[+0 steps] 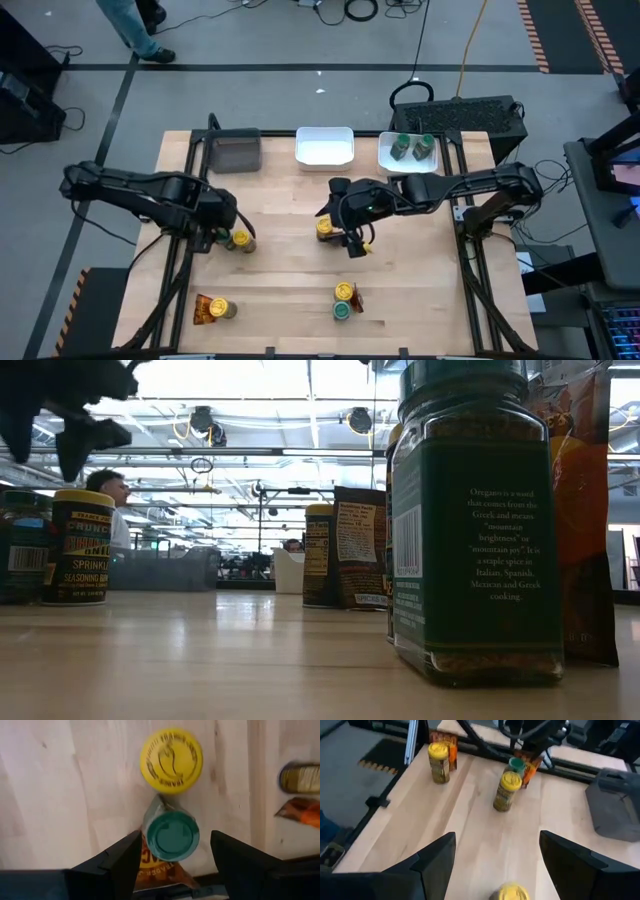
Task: Sort spices by type
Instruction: Put the top green seasoning bottle into the right white bin
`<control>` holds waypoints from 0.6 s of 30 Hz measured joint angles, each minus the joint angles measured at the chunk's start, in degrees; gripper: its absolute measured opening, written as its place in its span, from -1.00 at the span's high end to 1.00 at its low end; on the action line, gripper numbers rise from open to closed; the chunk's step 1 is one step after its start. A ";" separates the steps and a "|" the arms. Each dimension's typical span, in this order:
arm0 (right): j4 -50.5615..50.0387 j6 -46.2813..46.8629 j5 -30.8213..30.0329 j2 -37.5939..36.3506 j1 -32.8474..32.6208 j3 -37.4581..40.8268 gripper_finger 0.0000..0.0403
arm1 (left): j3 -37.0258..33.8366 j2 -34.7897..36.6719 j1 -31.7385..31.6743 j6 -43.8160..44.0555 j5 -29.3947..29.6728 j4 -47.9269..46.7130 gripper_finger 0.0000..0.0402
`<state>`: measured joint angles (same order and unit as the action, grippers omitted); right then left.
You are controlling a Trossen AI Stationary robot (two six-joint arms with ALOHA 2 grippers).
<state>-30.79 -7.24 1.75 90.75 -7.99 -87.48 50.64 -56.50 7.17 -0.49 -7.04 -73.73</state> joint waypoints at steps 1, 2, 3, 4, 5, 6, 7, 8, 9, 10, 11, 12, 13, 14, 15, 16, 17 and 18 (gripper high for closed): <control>-0.07 -0.39 -0.24 -0.54 0.00 0.00 -0.34 | -0.69 -0.20 0.14 -0.02 0.01 0.03 -0.21; -0.39 -0.87 -0.37 -0.92 0.01 0.00 -0.34 | -1.43 -0.36 0.18 -0.04 0.07 0.19 -0.21; -1.09 -1.22 -0.39 -1.13 0.04 0.00 -0.34 | -2.06 -0.43 0.29 0.00 0.16 0.26 -0.21; -1.52 -1.59 -0.67 -1.36 0.04 0.00 -0.34 | -2.37 -0.49 0.41 0.06 0.23 0.46 -0.21; -1.81 -1.85 -1.12 -1.41 0.07 0.00 -0.34 | -2.61 -0.47 0.46 0.03 0.25 1.20 -0.21; -2.25 -1.99 -1.57 -1.41 0.09 0.00 -0.34 | -2.96 -0.51 0.47 0.03 0.25 2.16 -0.21; -2.67 -2.20 -1.63 -1.41 0.09 0.00 -0.34 | -3.37 -0.54 0.47 0.04 0.25 2.91 -0.21; -2.77 -2.38 -1.67 -1.41 0.10 0.00 -0.34 | -3.70 -0.55 0.47 0.03 0.25 3.28 -0.21; -2.74 -2.45 -1.67 -1.41 0.14 0.00 -0.34 | -4.02 -0.53 0.47 0.03 0.27 3.62 -0.21; -2.76 -2.53 -1.67 -1.41 0.15 0.00 -0.34 | -4.41 -0.50 0.47 0.04 0.30 4.02 -0.21; -2.77 -2.74 -1.66 -1.41 0.15 0.00 -0.34 | -4.83 -0.53 0.47 0.04 0.33 4.35 -0.21; -2.78 -2.95 -1.66 -1.41 0.18 0.00 -0.34 | -5.15 -0.58 0.47 0.04 0.36 4.46 -0.21; -2.84 -3.15 -1.67 -1.41 0.24 0.00 -0.34 | -5.33 -0.58 0.47 0.04 0.38 4.42 -0.21; -2.90 -3.33 -1.65 -1.41 0.33 0.00 -0.34 | -5.34 -0.56 0.47 0.04 0.40 4.46 -0.21; -2.94 -3.33 -1.63 -1.41 0.41 0.00 -0.34 | -5.34 -0.57 0.47 0.04 0.41 4.58 -0.21; -3.04 -3.34 -1.65 -1.41 0.48 0.00 -0.34 | -5.34 -0.59 0.47 0.05 0.48 4.66 -0.21; -3.20 -3.37 -1.64 -1.41 0.52 0.00 -0.34 | -5.34 -0.60 0.47 0.06 0.70 4.68 -0.21; -3.36 -3.48 -1.65 -1.41 0.52 0.00 -0.34 | -5.34 -0.60 0.47 0.07 1.00 4.66 -0.21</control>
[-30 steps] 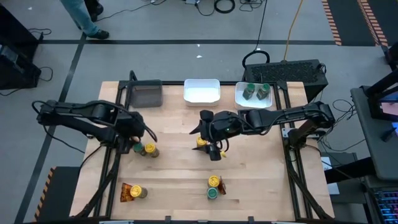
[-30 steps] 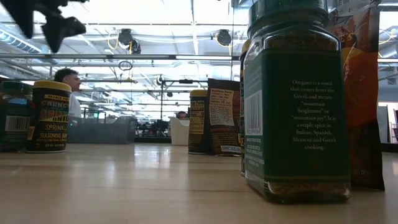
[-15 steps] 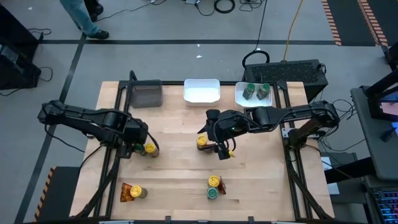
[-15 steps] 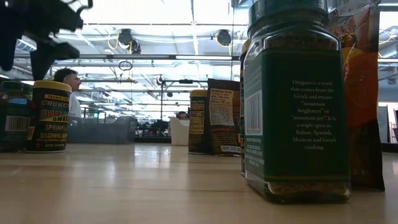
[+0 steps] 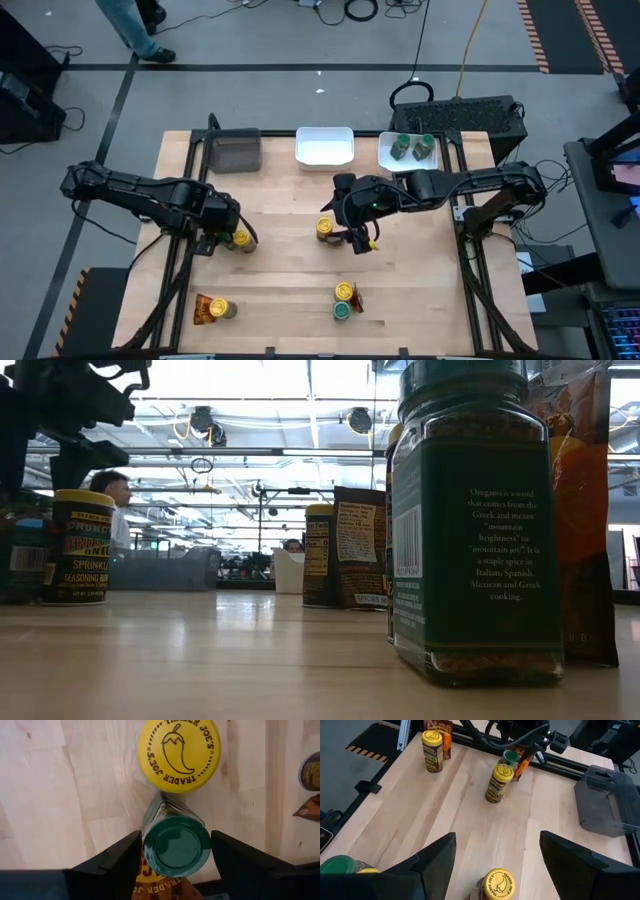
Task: Sort spices by type
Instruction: Put the top green seasoning bottle into the right white bin
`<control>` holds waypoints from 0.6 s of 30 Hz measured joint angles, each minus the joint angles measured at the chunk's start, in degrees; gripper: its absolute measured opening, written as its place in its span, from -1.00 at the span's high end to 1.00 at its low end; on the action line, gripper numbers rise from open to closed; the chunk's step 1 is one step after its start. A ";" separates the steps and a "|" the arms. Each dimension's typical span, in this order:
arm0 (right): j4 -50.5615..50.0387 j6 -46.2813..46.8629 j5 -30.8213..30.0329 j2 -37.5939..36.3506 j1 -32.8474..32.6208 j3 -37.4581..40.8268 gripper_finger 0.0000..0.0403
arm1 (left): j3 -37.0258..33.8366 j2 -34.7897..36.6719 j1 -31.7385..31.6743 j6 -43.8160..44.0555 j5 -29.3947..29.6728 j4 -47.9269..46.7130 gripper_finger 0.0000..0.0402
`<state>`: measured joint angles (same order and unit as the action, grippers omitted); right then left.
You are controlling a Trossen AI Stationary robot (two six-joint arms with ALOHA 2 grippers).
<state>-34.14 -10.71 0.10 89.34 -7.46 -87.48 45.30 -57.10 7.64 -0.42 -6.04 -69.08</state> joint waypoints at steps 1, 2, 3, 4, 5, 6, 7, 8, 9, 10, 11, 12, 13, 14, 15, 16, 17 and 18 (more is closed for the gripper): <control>-0.06 -0.07 0.00 0.00 0.00 0.00 -0.34 | 0.00 0.00 0.00 0.06 0.25 0.00 -0.21; -0.07 -0.26 0.00 0.00 0.00 0.00 -0.34 | 0.00 0.00 0.00 0.06 0.36 0.02 -0.21; -0.07 -0.44 0.00 0.00 0.00 0.00 -0.34 | 0.00 0.00 0.00 0.06 0.50 0.02 -0.21; -0.03 -0.49 0.00 0.00 0.00 0.00 -0.34 | 0.00 0.00 0.00 0.06 0.56 0.02 -0.21; -0.03 -0.49 0.02 -0.02 0.00 0.00 -0.34 | 0.00 -0.10 0.00 0.06 0.59 0.02 -0.21; -0.05 -0.49 0.02 -0.02 0.00 0.00 -0.34 | 0.00 -0.28 0.00 0.06 0.61 0.02 -0.21; -0.05 -0.51 0.02 -0.02 0.00 0.00 -0.34 | 0.00 -0.53 0.00 0.08 0.59 0.02 -0.21; -0.05 -0.51 0.02 0.00 0.00 0.00 -0.34 | 0.00 -0.86 0.00 0.08 0.61 0.04 -0.21; -0.04 -0.51 0.02 -0.02 0.00 0.00 -0.34 | 0.00 -1.26 0.00 0.08 0.60 0.04 -0.21; -0.01 -0.51 0.02 -0.02 0.00 0.00 -0.34 | 0.00 -1.78 0.00 0.08 0.61 0.04 -0.21; -0.04 -0.51 0.02 -0.02 0.00 0.00 -0.34 | 0.00 -2.41 0.00 0.08 0.61 0.06 -0.21; -0.03 -0.50 0.02 -0.02 0.00 0.00 -0.34 | 0.00 -3.05 0.00 0.08 0.61 0.08 -0.21; -0.03 -0.50 0.02 -0.02 0.00 0.00 -0.34 | 0.00 -3.72 0.00 0.08 0.61 0.08 -0.21; -0.03 -0.49 0.02 -0.02 0.00 0.00 -0.34 | 0.00 -4.43 0.00 0.08 0.61 0.08 -0.21; -0.03 -0.50 0.02 -0.02 0.00 0.00 -0.34 | 0.00 -5.12 0.00 0.08 0.61 0.08 -0.21; -0.03 -0.49 0.02 -0.02 0.00 0.00 -0.34 | 0.00 -5.79 0.00 0.09 0.61 0.08 -0.21; -0.03 -0.49 0.02 -0.02 -0.02 0.00 -0.34 | 0.00 -6.40 0.00 0.10 0.61 0.08 -0.21; -0.03 -0.49 0.02 -0.02 -0.02 0.00 -0.34 | 0.00 -6.98 0.00 0.10 0.61 0.08 -0.21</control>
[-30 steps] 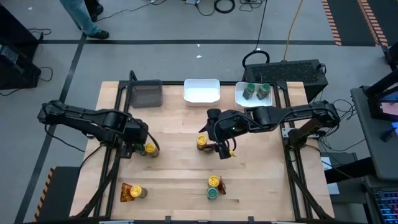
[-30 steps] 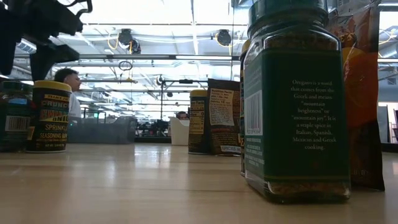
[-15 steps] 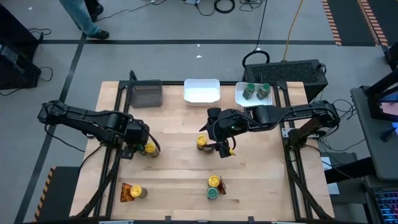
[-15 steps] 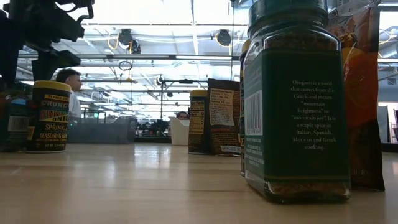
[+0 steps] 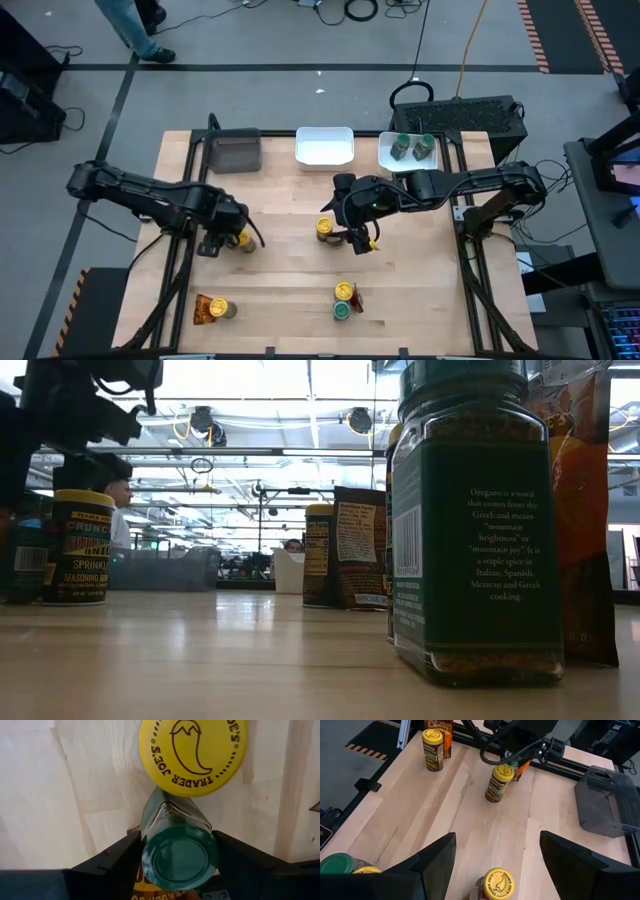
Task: Sort spices by type
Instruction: Put the top green seasoning bottle into the right white bin
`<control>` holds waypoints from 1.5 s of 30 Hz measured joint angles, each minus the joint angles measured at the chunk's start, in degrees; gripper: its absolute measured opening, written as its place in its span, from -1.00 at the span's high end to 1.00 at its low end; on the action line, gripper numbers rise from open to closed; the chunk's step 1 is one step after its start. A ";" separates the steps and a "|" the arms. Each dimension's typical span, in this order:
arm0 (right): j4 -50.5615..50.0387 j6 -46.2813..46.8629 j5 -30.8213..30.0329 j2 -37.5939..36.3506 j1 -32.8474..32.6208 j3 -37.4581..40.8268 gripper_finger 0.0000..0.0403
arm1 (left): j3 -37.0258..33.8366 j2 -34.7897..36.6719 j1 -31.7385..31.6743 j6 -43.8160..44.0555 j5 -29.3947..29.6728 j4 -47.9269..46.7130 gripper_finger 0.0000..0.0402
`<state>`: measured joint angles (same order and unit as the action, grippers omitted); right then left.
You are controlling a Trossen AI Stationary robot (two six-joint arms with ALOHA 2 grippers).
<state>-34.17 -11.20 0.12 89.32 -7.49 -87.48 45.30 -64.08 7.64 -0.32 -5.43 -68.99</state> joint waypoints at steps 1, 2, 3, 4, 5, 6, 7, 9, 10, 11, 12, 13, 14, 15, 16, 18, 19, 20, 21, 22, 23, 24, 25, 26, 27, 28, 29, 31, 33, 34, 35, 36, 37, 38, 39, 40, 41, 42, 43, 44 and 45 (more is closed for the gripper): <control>-0.01 0.11 0.00 0.00 0.00 0.00 -0.34 | 0.02 -0.48 0.00 0.00 0.02 0.00 -0.21; -0.01 0.38 0.00 0.00 0.00 0.00 -0.34 | 0.02 -0.88 0.00 0.02 0.04 0.02 -0.21; -0.07 0.56 0.00 0.00 0.00 0.00 -0.34 | 0.02 -1.14 0.00 0.01 0.04 0.00 -0.21; -0.26 0.76 0.01 0.00 0.00 0.00 -0.34 | 0.02 -1.30 0.00 0.02 0.04 0.00 -0.21; -0.56 0.97 0.02 0.00 -0.01 0.00 -0.34 | 0.02 -1.40 0.00 0.02 0.04 0.00 -0.21; -0.78 1.26 0.04 0.00 -0.03 0.00 -0.34 | 0.02 -1.41 0.00 0.02 0.04 -0.02 -0.21; -0.87 1.48 0.07 0.00 -0.07 0.00 -0.34 | 0.02 -1.41 0.00 0.05 0.04 -0.03 -0.21; -0.96 1.53 0.15 0.00 -0.11 0.00 -0.34 | 0.02 -1.41 0.00 0.17 0.04 -0.06 -0.21; -0.96 1.53 0.17 0.00 -0.11 0.00 -0.34 | 0.02 -1.41 0.00 0.20 0.04 -0.08 -0.21; -0.98 1.53 0.20 0.00 -0.11 0.00 -0.34 | 0.02 -1.41 0.00 0.20 0.07 -0.09 -0.21; -1.01 1.53 0.20 0.00 -0.11 0.00 -0.34 | 0.02 -1.41 0.00 0.21 0.06 -0.09 -0.21; -1.03 1.53 0.20 0.00 -0.11 0.00 -0.34 | 0.02 -1.40 0.00 0.37 0.08 -0.12 -0.20; -1.03 1.53 0.20 0.00 -0.11 0.00 -0.34 | 0.02 -1.39 0.00 0.48 0.11 -0.16 -0.18; -1.03 1.53 0.20 0.00 -0.11 0.00 -0.34 | 0.02 -1.37 0.00 0.61 0.11 -0.21 -0.15; -1.03 1.53 0.20 0.00 -0.11 0.00 -0.34 | 0.02 -1.37 0.00 0.61 0.11 -0.28 -0.12; -1.05 1.53 0.20 0.00 -0.11 0.00 -0.34 | 0.07 -1.37 0.00 0.63 0.13 -0.35 -0.06; -1.05 1.53 0.20 0.00 -0.11 0.00 -0.34 | 0.07 -1.37 0.00 0.71 0.13 -0.35 -0.06; -1.05 1.53 0.19 0.00 -0.11 0.00 -0.34 | 0.07 -1.37 0.00 1.06 0.17 -0.40 -0.06; -1.05 1.53 0.19 0.00 -0.11 0.00 -0.34 | 0.08 -1.37 0.00 1.35 0.21 -0.48 -0.06; -1.05 1.53 0.18 0.00 -0.11 0.00 -0.34 | 0.13 -1.37 0.00 1.43 0.24 -0.64 -0.06; -1.05 1.53 0.18 0.00 -0.11 0.00 -0.34 | 0.32 -1.38 0.00 1.42 0.41 -1.07 -0.06; -1.07 1.53 0.19 0.00 -0.11 0.00 -0.34 | 0.75 -1.43 0.00 1.33 0.61 -1.71 -0.06; -1.10 1.53 0.17 0.00 -0.11 0.00 -0.34 | 1.46 -1.44 -0.02 1.02 0.67 -2.37 -0.06; -1.17 1.53 0.17 0.00 -0.11 0.00 -0.34 | 2.31 -1.41 -0.07 0.61 1.10 -2.94 -0.06; -1.25 1.53 0.18 0.00 -0.11 0.00 -0.34 | 3.20 -1.41 -0.13 -0.13 1.86 -3.66 -0.06; -1.37 1.53 0.18 0.00 -0.12 0.00 -0.34 | 4.21 -1.42 -0.21 -0.82 2.63 -4.57 -0.06; -1.46 1.53 0.17 -0.02 -0.11 0.00 -0.34 | 5.32 -1.42 -0.30 -1.71 3.42 -5.45 -0.06; -1.78 1.53 0.15 -0.50 -0.11 0.00 -0.34 | 7.79 -1.39 -0.81 -3.39 5.16 -6.17 -0.06; -2.13 1.53 -0.21 -1.11 -0.11 0.00 -0.34 | 10.59 -1.41 -1.94 -5.66 6.23 -6.46 -0.06; -2.59 1.53 -0.44 -1.64 -0.11 0.00 -0.34 | 11.96 -1.41 -2.67 -7.05 6.64 -6.66 -0.06; -3.35 1.76 -0.71 -2.08 -0.13 0.00 -0.34 | 13.45 -1.41 -3.49 -8.59 6.85 -6.93 -0.06; -3.79 2.44 -1.28 -2.57 -0.13 0.00 -0.34 | 15.01 -1.41 -4.38 -9.91 7.19 -6.99 -0.06; -4.29 3.33 -2.22 -3.32 -0.13 0.00 -0.34 | 16.68 -1.41 -5.42 -11.29 7.80 -6.87 -0.06; -5.36 4.19 -3.22 -3.99 -0.13 0.00 -0.34 | 18.43 -1.42 -6.60 -12.74 8.52 -6.68 -0.06; -6.25 5.24 -3.58 -4.76 -0.11 0.00 -0.34 | 20.13 -1.52 -7.80 -14.22 9.16 -6.27 -0.06; -7.16 6.25 -3.89 -5.81 -0.11 0.00 -0.34 | 21.97 -1.76 -9.12 -15.88 9.60 -5.79 -0.06; -8.36 7.46 -4.68 -6.72 -0.11 0.00 -0.34 | 23.62 -2.17 -10.60 -17.56 9.62 -4.76 -0.06; -9.54 8.83 -5.72 -7.52 -0.11 0.00 -0.34 | 25.24 -2.89 -11.87 -19.08 9.61 -3.56 -0.06; -10.54 10.16 -6.73 -8.41 -0.11 0.00 -0.34 | 26.90 -3.85 -13.16 -20.23 9.58 -2.13 -0.06; -11.82 11.55 -7.64 -9.20 -0.11 0.00 -0.34 | 28.50 -5.10 -14.46 -21.57 9.48 -0.58 -0.06; -13.13 13.01 -8.00 -9.96 -0.11 0.00 -0.34 | 30.13 -6.73 -15.56 -23.03 9.33 0.72 -0.06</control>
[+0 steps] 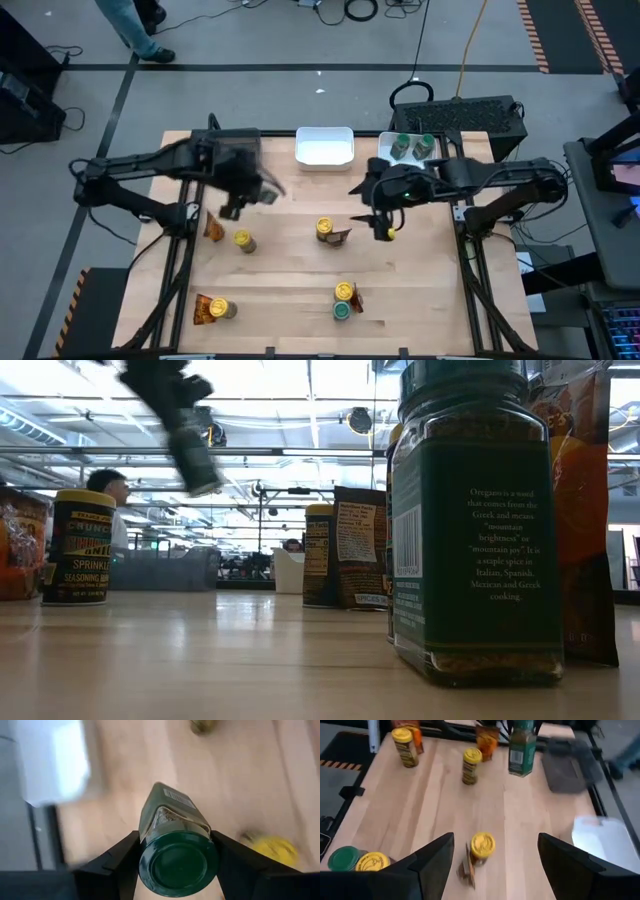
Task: Sort spices by type
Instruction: Put the top green seasoning bottle into the right white bin
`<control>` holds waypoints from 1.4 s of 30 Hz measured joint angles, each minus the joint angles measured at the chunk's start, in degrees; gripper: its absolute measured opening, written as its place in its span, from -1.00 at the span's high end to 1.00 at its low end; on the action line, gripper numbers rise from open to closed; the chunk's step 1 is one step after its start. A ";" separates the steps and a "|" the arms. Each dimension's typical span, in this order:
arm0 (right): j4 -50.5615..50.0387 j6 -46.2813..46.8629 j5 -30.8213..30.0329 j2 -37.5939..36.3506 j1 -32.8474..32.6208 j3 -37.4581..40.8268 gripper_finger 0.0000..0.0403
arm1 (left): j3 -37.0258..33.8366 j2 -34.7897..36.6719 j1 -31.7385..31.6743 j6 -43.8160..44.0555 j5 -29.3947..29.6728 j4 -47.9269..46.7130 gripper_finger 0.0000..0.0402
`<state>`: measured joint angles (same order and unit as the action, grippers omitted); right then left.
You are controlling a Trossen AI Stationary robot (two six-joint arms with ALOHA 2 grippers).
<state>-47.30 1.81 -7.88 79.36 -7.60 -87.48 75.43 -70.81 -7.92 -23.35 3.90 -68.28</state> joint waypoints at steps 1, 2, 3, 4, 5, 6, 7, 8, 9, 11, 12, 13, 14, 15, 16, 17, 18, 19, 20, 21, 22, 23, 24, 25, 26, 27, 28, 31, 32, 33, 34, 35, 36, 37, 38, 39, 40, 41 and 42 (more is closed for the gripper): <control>-1.17 1.54 -0.04 -0.74 0.00 0.00 -0.34 | 1.65 -1.84 -0.96 -1.48 -0.24 0.96 -0.06; -2.18 3.23 -0.06 -1.44 0.00 0.00 -0.34 | 3.28 -3.89 -1.89 -2.76 -0.41 1.85 -0.06; -3.13 5.16 -0.06 -2.17 0.00 0.00 -0.34 | 5.10 -6.32 -2.60 -3.90 -0.43 2.72 -0.06; -4.28 6.99 -0.05 -2.76 -0.01 0.00 -0.34 | 6.97 -8.98 -3.10 -4.37 -0.43 4.02 -0.06; -5.48 8.96 0.01 -3.32 -0.02 0.00 -0.34 | 9.17 -11.65 -3.48 -4.56 -0.55 5.50 -0.06; -6.65 10.86 0.08 -3.85 -0.02 0.00 -0.34 | 11.46 -14.49 -3.80 -4.54 -0.77 7.07 -0.06; -8.11 12.70 0.12 -4.32 -0.02 0.00 -0.34 | 13.97 -17.42 -4.00 -4.52 -1.13 8.21 -0.06; -9.80 14.63 0.15 -4.73 -0.02 0.00 -0.34 | 16.84 -20.39 -4.14 -4.43 -1.94 9.04 -0.06; -11.46 16.71 0.18 -5.18 -0.02 0.00 -0.34 | 19.89 -23.39 -4.20 -4.11 -2.88 9.76 -0.06; -15.20 20.61 0.22 -5.95 -0.02 0.00 -0.34 | 26.51 -29.57 -4.14 -3.99 -3.76 10.00 -0.06; -17.20 22.39 0.21 -6.18 -0.02 0.00 -0.34 | 29.88 -32.56 -4.11 -3.96 -4.04 9.32 -0.06; -18.99 23.94 0.22 -6.43 -0.02 0.00 -0.34 | 33.12 -35.51 -4.08 -3.70 -4.17 8.54 -0.06; -20.69 25.21 0.22 -6.54 -0.10 0.00 -0.34 | 36.28 -38.47 -4.07 -2.84 -4.34 7.94 -0.06; -22.35 26.41 0.15 -6.61 -0.33 0.00 -0.34 | 39.28 -41.20 -4.07 -2.10 -4.70 7.31 -0.07; -23.77 27.29 -0.01 -6.70 -0.49 0.00 -0.34 | 42.00 -43.83 -4.09 -1.38 -5.16 6.83 -0.08; -24.89 27.80 -0.31 -6.72 -0.70 0.00 -0.34 | 44.51 -46.25 -4.08 -1.04 -5.39 6.06 -0.09; -25.74 28.22 -0.98 -6.74 -1.03 0.00 -0.34 | 46.70 -48.45 -4.09 -0.92 -5.35 5.03 -0.10; -26.46 28.70 -1.61 -6.74 -1.34 0.00 -0.34 | 48.48 -50.29 -4.09 -0.77 -5.35 4.03 -0.10; -26.90 29.09 -2.31 -6.74 -1.69 0.00 -0.34 | 49.87 -51.90 -4.09 -0.33 -5.35 3.28 -0.10; -27.05 29.33 -2.56 -6.74 -1.98 0.00 -0.34 | 50.79 -53.33 -4.09 0.21 -5.35 2.93 -0.11; -27.03 29.46 -2.70 -6.74 -2.22 0.00 -0.34 | 51.35 -54.43 -4.09 0.60 -5.35 2.76 -0.11; -27.00 29.51 -2.75 -6.74 -2.50 0.00 -0.34 | 51.60 -55.34 -4.11 0.67 -5.35 2.51 -0.11; -26.95 29.64 -2.76 -6.74 -2.73 0.00 -0.34 | 51.66 -56.20 -4.18 0.98 -5.34 2.09 -0.11; -26.80 29.72 -2.75 -6.74 -2.91 0.00 -0.34 | 51.66 -56.98 -4.27 1.45 -5.36 1.48 -0.12; -26.63 29.99 -2.79 -6.74 -3.10 0.00 -0.34 | 51.66 -57.79 -4.31 1.79 -5.35 0.91 -0.12; -26.61 30.22 -2.80 -6.74 -3.17 0.00 -0.34 | 51.66 -58.43 -4.38 1.97 -5.34 0.50 -0.12; -26.63 30.43 -2.82 -6.74 -3.32 0.00 -0.34 | 51.66 -59.07 -4.42 1.97 -5.33 -0.01 -0.12; -26.63 30.53 -2.93 -6.74 -3.69 0.00 -0.34 | 51.66 -60.33 -4.38 2.01 -5.39 -1.44 -0.12; -26.63 30.53 -3.01 -6.74 -3.80 0.00 -0.34 | 51.66 -60.43 -4.36 2.01 -5.39 -1.57 -0.13; -26.64 30.53 -3.13 -6.74 -3.78 0.00 -0.34 | 51.66 -60.47 -4.33 2.01 -5.41 -1.64 -0.13; -26.63 30.52 -3.15 -6.74 -3.78 0.00 -0.34 | 51.66 -60.46 -4.33 1.99 -5.53 -1.62 -0.13; -26.63 30.53 -3.15 -6.74 -3.78 0.00 -0.34 | 51.66 -60.40 -4.33 1.98 -5.59 -1.44 -0.13; -26.63 30.53 -3.15 -6.74 -3.78 0.00 -0.34 | 51.66 -60.39 -4.35 1.98 -5.59 -1.11 -0.13; -26.63 30.53 -3.15 -6.74 -3.78 0.00 -0.34 | 51.66 -60.39 -4.38 1.98 -5.59 -0.94 -0.13; -26.63 30.51 -3.15 -6.74 -3.78 0.00 -0.34 | 51.66 -60.39 -4.43 1.98 -5.59 -1.06 -0.13; -26.60 30.51 -3.15 -6.74 -3.78 0.00 -0.34 | 51.66 -60.39 -4.51 1.98 -5.59 -1.35 -0.13; -26.49 30.51 -3.15 -6.74 -3.78 0.00 -0.34 | 51.66 -60.39 -4.59 2.01 -5.61 -1.52 -0.13; -26.24 30.51 -3.15 -6.74 -3.78 0.00 -0.34 | 51.66 -60.39 -4.61 2.00 -5.85 -1.50 -0.13; -25.97 30.47 -3.15 -6.74 -3.78 0.00 -0.34 | 51.58 -60.39 -4.65 1.97 -6.50 -1.25 -0.13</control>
<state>-73.27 32.28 -11.03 72.62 -11.38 -87.48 127.01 -131.20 -12.57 -21.38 -2.60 -69.53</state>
